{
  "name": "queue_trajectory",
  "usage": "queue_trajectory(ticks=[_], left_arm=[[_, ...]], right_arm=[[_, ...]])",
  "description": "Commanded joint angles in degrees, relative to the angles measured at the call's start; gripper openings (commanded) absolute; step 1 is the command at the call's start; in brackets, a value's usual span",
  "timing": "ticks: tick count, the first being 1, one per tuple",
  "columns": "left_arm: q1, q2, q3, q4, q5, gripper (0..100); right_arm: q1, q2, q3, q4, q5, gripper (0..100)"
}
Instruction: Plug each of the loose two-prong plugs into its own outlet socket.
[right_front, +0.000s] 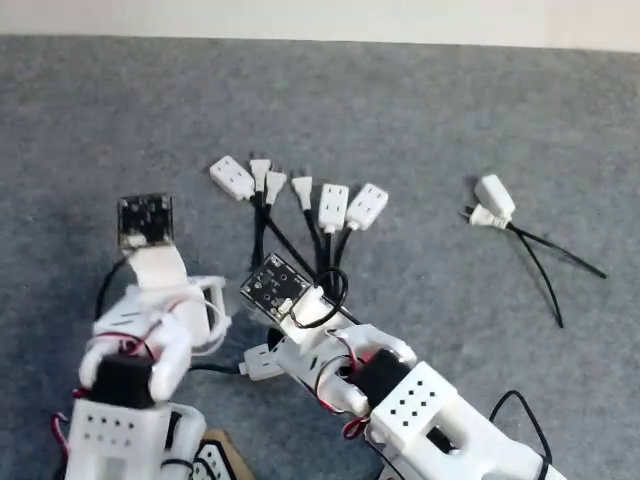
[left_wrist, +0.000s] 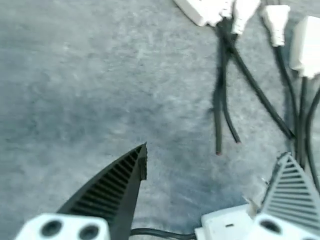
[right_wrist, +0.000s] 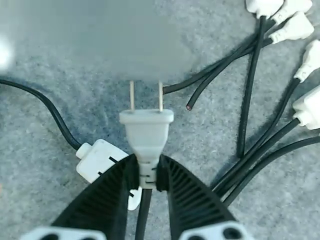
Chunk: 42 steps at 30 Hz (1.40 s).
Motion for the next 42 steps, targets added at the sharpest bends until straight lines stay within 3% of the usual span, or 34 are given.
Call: queue_trajectory(ticks=[1, 17, 29, 37, 42], left_arm=[[1.8, -3.8, 3.8, -1.2, 1.1, 38], [2.2, -5.8, 10.2, -2.5, 0.7, 38], [3.5, -5.8, 10.2, -2.3, 0.7, 38], [-5.8, -5.8, 7.5, -6.4, 1.3, 38], [-0.7, -5.4, 7.6, -7.9, 2.5, 38]], right_arm=[[-0.1, -1.2, -0.8, -0.3, -0.7, 0.5], [5.6, -0.7, -31.7, 23.2, -0.1, 0.5], [5.8, -0.7, -28.1, 23.4, 3.5, 0.5], [6.5, -0.7, -20.1, 24.1, 5.7, 0.5], [6.4, -0.7, -20.0, 24.0, 5.5, 0.5]])
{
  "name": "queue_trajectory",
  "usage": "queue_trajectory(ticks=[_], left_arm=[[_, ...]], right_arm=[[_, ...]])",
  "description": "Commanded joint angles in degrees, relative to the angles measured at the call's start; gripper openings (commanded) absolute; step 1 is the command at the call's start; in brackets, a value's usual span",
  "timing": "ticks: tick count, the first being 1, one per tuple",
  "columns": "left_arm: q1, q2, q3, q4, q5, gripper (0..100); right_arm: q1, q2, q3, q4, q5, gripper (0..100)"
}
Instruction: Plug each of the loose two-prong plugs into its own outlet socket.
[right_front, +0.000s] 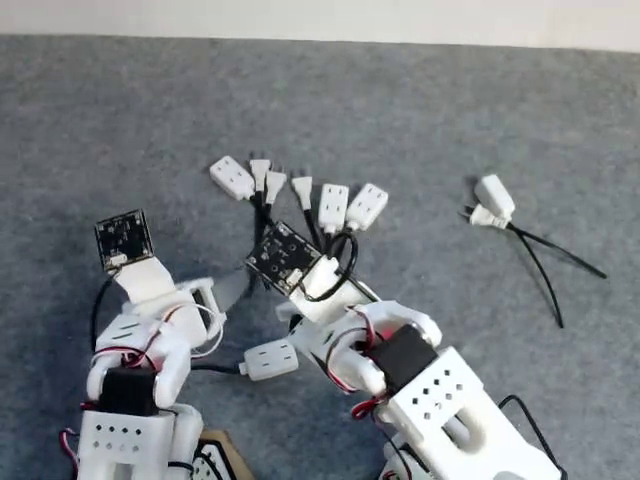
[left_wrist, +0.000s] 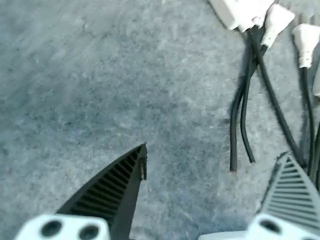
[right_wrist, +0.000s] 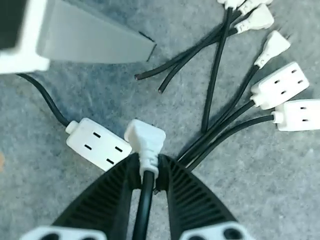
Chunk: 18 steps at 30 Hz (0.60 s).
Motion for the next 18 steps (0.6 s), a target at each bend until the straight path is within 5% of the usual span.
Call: queue_trajectory(ticks=[1, 6, 18], left_arm=[[5.8, 0.0, -2.0, -1.2, 0.7, 38], [15.0, 0.0, 0.4, 0.4, 0.6, 38], [17.1, 0.0, 2.1, 1.3, -0.5, 38]], right_arm=[[0.5, -0.7, -0.7, 0.0, 0.4, 0.5], [0.5, -0.7, -4.7, 0.4, 0.4, 0.5], [0.5, -0.2, -8.4, 1.7, 0.3, 0.5]])
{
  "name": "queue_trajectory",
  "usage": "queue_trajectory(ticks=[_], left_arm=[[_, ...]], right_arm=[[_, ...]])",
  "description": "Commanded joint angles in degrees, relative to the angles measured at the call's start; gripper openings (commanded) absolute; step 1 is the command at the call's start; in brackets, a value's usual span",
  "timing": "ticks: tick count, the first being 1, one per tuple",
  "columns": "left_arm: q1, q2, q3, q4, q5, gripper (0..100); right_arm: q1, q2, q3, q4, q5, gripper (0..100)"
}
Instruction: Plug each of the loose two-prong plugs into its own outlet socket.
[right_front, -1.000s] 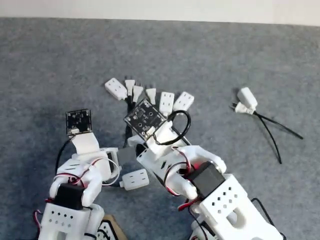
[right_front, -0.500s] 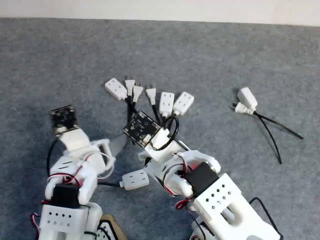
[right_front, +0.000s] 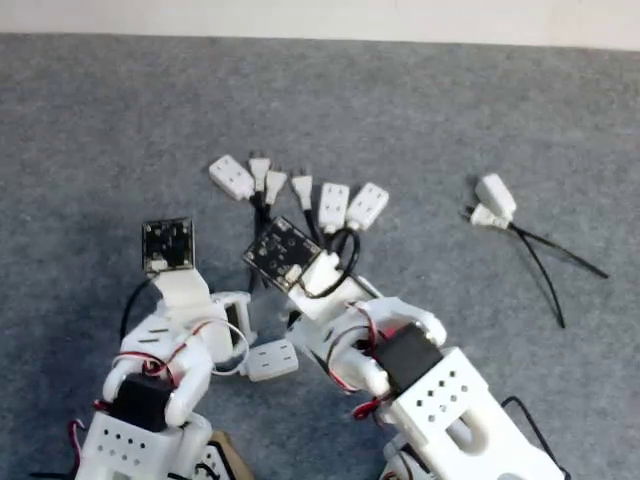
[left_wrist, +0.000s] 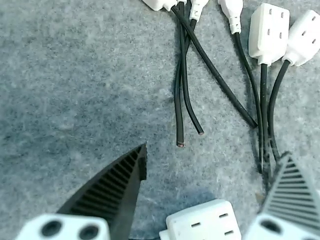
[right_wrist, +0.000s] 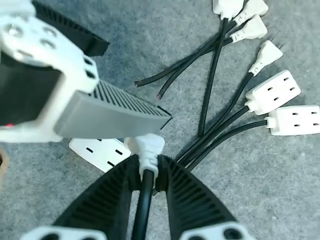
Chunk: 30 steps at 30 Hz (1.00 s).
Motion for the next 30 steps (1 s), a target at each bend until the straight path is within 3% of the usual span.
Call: queue_trajectory(ticks=[1, 5, 12, 16, 21, 30], left_arm=[[3.5, 0.5, 0.3, 0.9, -0.7, 38], [6.4, 0.5, 0.4, 1.8, -0.8, 38], [5.6, 0.5, 0.3, 1.8, -0.8, 38], [-6.9, 0.4, -3.0, 1.3, -1.0, 38], [-24.1, 0.5, -6.3, -0.7, -0.7, 38], [-29.3, 4.0, -6.4, -1.8, 0.6, 38]], right_arm=[[0.6, 0.4, -4.6, -0.1, 0.1, 0.5], [0.7, 5.4, -4.9, -0.1, -1.6, 0.5], [0.8, 8.8, -5.0, -1.8, -1.6, 0.5], [0.8, 8.4, -4.9, -1.3, -0.9, 0.5], [-1.5, 8.4, -4.9, -0.5, 5.1, 0.5], [-8.9, 9.1, -6.9, 4.6, 22.9, 0.5]])
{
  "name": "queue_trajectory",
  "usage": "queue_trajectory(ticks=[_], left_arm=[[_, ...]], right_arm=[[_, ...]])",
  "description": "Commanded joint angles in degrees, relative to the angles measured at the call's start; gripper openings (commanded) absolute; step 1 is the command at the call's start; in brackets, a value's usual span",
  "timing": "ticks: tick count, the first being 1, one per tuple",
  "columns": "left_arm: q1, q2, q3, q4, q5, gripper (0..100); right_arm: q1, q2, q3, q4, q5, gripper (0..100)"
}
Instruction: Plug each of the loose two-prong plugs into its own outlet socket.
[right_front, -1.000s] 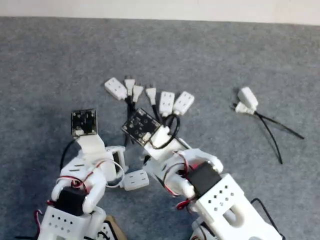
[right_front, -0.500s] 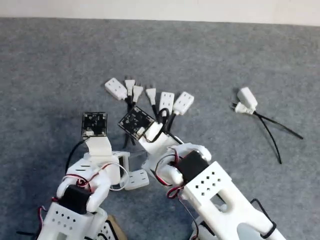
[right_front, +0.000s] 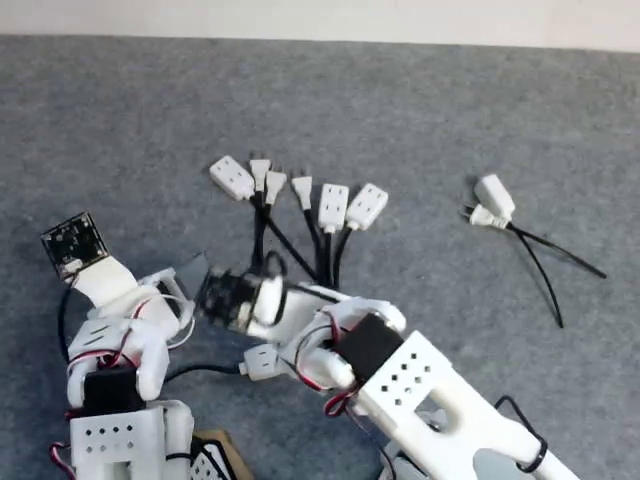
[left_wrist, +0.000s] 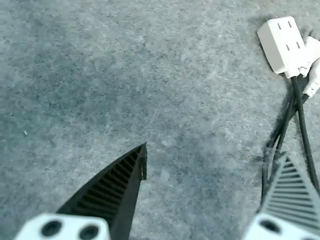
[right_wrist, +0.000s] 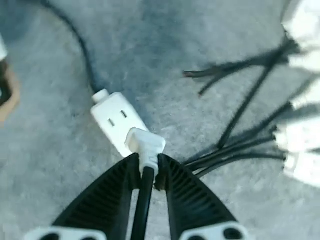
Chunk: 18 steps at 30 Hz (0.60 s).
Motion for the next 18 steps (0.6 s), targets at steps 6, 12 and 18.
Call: queue_trajectory(ticks=[6, 12, 18], left_arm=[[-4.3, 15.1, -5.4, -6.0, 0.4, 38], [-4.4, 27.1, -8.6, -10.9, 0.3, 38], [-5.1, 34.7, -12.9, -11.0, 0.2, 38]], right_arm=[[-1.6, -0.1, -3.7, 1.8, 13.5, 0.5], [-1.7, 0.0, -1.7, 1.3, 20.7, 0.5], [-1.7, 0.0, 2.8, -2.5, 28.0, 0.5]])
